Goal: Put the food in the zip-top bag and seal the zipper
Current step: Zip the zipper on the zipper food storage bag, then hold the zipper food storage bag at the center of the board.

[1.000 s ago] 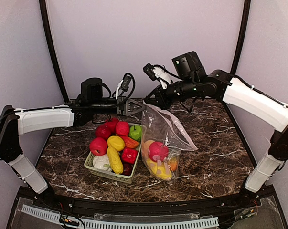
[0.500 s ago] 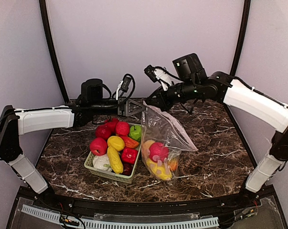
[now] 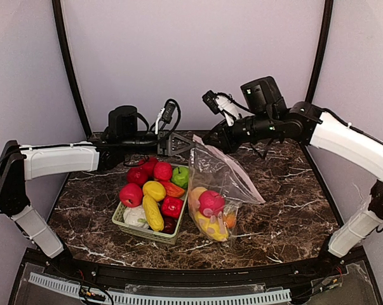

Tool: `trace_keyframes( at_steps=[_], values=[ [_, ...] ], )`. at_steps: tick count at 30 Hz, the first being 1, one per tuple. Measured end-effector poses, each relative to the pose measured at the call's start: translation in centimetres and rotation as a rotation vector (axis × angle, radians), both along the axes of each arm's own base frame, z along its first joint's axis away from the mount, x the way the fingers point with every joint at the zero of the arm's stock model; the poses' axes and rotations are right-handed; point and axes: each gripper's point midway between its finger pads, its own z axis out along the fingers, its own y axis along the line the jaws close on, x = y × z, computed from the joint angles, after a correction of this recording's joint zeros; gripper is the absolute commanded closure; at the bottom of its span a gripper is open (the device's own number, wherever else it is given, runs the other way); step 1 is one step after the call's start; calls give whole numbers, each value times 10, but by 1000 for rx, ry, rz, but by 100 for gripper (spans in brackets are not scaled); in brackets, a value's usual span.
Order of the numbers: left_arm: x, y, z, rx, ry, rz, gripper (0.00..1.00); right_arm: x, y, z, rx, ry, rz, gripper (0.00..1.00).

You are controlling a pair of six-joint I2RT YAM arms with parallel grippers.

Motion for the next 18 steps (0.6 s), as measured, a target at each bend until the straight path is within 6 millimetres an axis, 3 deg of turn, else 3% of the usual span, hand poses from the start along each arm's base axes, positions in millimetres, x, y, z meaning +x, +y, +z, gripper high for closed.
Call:
trace_keyframes(
  at_steps=[6,10,13,18],
  values=[
    [1,2,6,-24,-13,-8,55,-9,-7,5,25,13,4,100],
    [-3,1,13,-52,-30,-47,42,-13,-6,8,47,25,17,100],
    [-8,-1,14,-62,-31,-77,41,-15,-4,7,54,32,27,100],
    [-11,-9,17,-72,-40,-119,56,-16,-2,8,65,34,35,100]
  ],
)
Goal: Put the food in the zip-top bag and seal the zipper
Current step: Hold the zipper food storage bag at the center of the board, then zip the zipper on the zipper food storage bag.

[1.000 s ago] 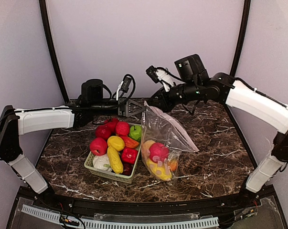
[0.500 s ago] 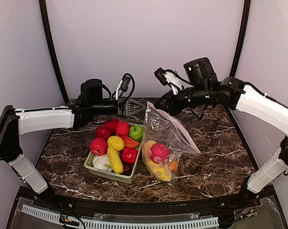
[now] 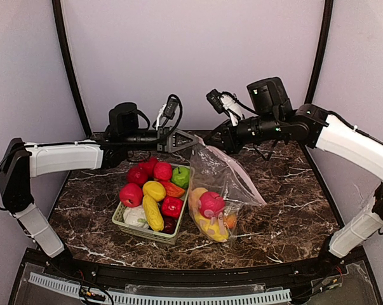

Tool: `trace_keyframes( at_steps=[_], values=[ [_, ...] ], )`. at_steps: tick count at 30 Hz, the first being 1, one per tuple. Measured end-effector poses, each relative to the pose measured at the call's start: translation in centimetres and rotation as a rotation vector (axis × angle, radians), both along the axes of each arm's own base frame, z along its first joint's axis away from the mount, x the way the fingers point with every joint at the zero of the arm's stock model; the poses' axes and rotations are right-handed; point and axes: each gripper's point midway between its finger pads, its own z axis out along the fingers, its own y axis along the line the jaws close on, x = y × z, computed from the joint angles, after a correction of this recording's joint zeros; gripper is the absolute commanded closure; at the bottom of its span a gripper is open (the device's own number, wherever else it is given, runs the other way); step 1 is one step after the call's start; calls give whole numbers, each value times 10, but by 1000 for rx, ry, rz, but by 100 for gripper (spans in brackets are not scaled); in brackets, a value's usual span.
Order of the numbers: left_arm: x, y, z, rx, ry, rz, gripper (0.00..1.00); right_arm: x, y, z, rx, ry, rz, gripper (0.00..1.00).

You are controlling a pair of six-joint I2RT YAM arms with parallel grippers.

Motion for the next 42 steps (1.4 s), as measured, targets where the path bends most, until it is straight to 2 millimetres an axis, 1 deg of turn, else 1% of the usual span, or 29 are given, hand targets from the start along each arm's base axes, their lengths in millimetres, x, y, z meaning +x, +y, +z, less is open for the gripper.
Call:
trace_keyframes(
  at_steps=[1,7,14,15,23,32,42],
  values=[
    [0,-1,1,-1,-4,-4,60,0,0,0,1,0,0,100],
    [-3,-4,2,-10,-7,-21,73,-1,1,-1,7,12,1,100],
    [-3,-6,5,-31,-4,-34,97,-1,1,-2,10,19,1,100],
    [-3,-6,6,-33,-3,-35,98,-1,1,-3,9,20,1,100],
    [-2,-6,6,-40,-7,-28,99,-1,0,-5,10,22,-7,100],
    [-1,-8,3,-39,-13,-2,99,-4,-8,-8,16,35,-26,100],
    [5,-4,0,-31,-20,50,99,-3,-16,-14,16,56,-52,100]
  ],
)
